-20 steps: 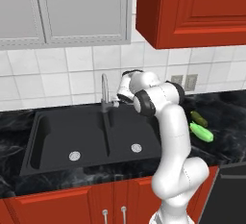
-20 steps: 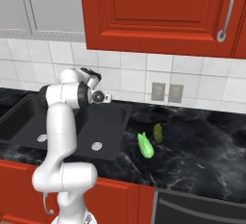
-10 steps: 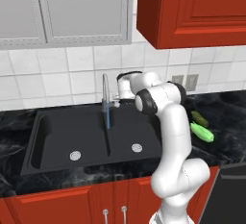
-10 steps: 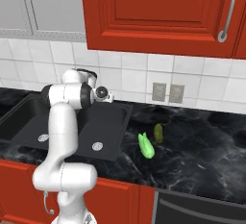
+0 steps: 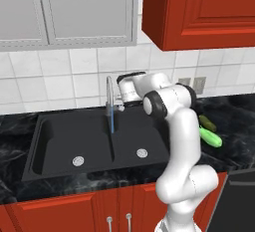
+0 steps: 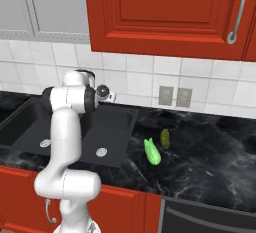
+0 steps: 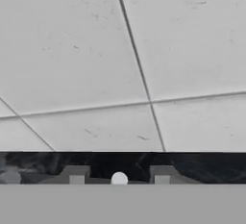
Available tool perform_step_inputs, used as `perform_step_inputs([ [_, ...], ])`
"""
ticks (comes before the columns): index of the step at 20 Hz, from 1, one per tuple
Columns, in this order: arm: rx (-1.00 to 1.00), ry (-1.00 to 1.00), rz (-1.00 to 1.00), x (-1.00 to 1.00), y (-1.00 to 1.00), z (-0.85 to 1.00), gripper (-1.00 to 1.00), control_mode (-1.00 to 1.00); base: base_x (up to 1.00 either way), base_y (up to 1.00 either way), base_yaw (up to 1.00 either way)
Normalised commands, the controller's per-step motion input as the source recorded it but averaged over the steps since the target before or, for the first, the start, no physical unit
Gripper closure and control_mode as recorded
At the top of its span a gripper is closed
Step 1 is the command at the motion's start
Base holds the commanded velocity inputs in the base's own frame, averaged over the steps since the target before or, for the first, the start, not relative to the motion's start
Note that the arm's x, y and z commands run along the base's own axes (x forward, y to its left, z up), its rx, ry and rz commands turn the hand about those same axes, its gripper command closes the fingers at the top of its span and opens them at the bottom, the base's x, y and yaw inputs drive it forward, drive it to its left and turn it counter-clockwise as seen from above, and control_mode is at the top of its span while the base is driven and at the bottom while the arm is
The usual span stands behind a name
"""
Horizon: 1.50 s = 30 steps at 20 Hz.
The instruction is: Turn on the sink faucet. Then move the corn from the counter to the sink. Turn off the sink. Move the vegetable from the sink to the pot next to the stove. Finally move the pot to the rear right burner.
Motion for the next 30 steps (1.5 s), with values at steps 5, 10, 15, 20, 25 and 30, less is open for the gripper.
perform_step_inputs([
  [5,0.02,-0.08,0.0,-0.48,-0.14,0.27,-1.0,-1.0,0.0,0.0,0.0],
  [10,0.01,-0.01,-0.03,-0.64,-0.27,0.27,-1.0,-1.0,0.0,0.0,0.0],
  [15,0.0,0.0,-0.08,-0.57,-0.42,0.38,-1.0,-1.0,0.0,0.0,0.0],
  [20,-0.01,0.0,-0.1,-0.68,-0.44,0.29,-1.0,-1.0,0.0,0.0,0.0],
  [25,-0.05,0.05,-0.11,-0.74,-0.37,0.23,-1.0,-1.0,0.0,0.0,0.0],
  [30,-0.13,0.16,-0.1,-0.55,-0.29,0.19,-1.0,-1.0,0.0,0.0,0.0],
])
